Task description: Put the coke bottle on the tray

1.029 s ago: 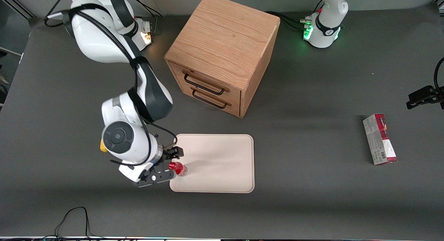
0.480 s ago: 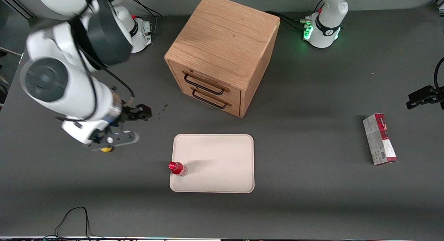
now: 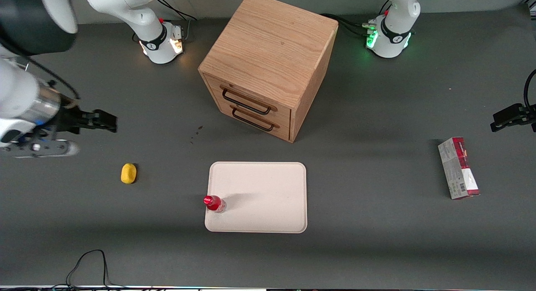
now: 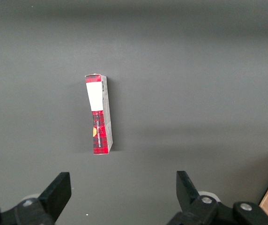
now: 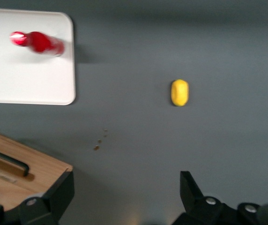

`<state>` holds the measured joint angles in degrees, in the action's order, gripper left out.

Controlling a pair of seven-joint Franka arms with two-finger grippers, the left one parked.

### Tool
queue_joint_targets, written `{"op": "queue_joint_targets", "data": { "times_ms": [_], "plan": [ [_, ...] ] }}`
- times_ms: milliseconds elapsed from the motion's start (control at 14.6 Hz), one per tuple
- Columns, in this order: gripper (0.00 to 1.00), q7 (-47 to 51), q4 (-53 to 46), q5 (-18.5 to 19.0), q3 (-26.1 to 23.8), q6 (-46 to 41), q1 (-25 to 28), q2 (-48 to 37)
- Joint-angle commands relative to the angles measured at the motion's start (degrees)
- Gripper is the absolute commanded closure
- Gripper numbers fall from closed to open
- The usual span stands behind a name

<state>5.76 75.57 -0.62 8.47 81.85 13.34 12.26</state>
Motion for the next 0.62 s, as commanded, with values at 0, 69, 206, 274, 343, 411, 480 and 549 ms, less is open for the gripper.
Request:
{"op": "queue_joint_targets", "data": {
  "times_ms": [0,69,206,274,343,411,480,549],
  "plan": [
    [0.00,-4.17,14.32,-0.08,-0.73,7.26,-4.45,-9.52],
    [0.00,-4.27,15.99,0.00,-0.64,8.75,-5.51,-10.58],
    [0.00,-4.35,16.62,0.00,-0.73,9.29,-6.92,-11.46],
    [0.00,-5.14,16.71,0.00,-0.73,9.21,-7.10,-12.07],
    [0.00,-6.54,17.41,0.09,-0.73,8.77,-7.10,-12.60],
    [0.00,-6.90,17.24,0.27,-0.64,8.24,-6.92,-12.69],
    [0.00,-6.99,16.89,0.53,-0.30,7.54,-7.01,-12.70],
    [0.00,-7.95,16.71,0.53,-0.03,7.45,-7.18,-12.61]
  ]
}}
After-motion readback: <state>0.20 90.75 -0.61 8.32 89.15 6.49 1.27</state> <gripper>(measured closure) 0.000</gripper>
